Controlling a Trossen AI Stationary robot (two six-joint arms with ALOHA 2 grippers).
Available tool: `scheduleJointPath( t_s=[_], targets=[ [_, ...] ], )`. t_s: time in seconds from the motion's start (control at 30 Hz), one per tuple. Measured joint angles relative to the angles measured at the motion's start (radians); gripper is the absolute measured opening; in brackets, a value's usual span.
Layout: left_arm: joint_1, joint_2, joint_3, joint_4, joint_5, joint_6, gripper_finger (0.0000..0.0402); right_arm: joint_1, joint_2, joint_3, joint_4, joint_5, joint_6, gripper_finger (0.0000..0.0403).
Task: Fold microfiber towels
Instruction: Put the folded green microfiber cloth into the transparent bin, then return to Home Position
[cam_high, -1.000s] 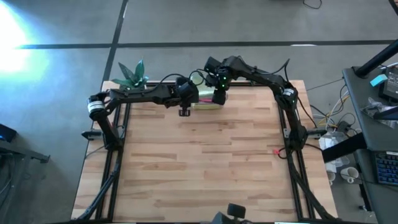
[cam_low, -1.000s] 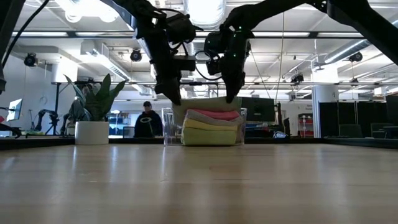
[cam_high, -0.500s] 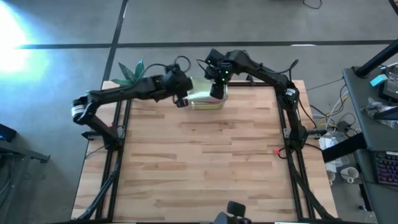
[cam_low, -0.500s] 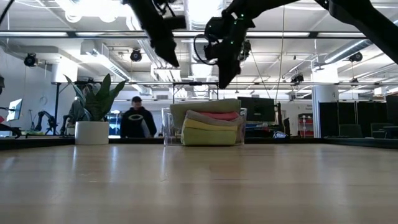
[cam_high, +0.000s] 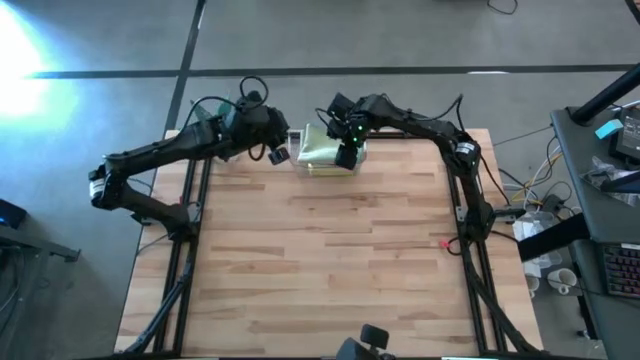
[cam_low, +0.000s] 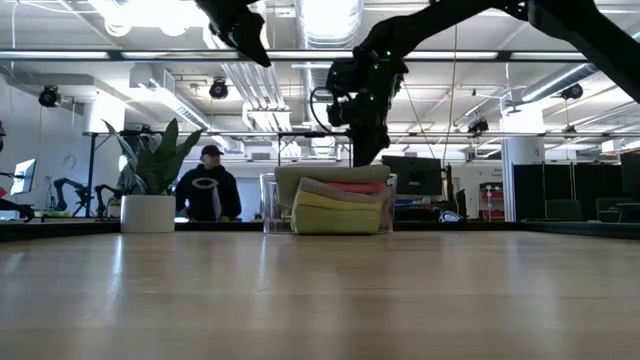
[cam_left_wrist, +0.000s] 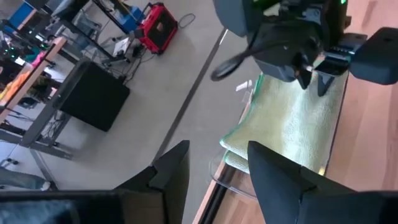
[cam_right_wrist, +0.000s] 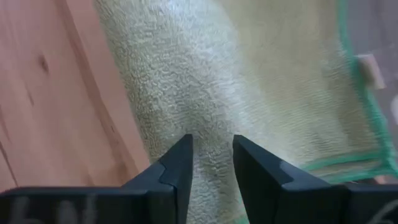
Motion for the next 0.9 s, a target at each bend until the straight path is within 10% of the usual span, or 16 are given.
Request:
scheduleJointPath(
  t_s=[0.9],
  targets=[
    [-0.011, -0.298, -0.356, -0.12, 0.16, -0.336, 0.0146, 0.097, -0.278, 0.025, 0.02, 0.01, 0.222, 0.0054]
  ],
)
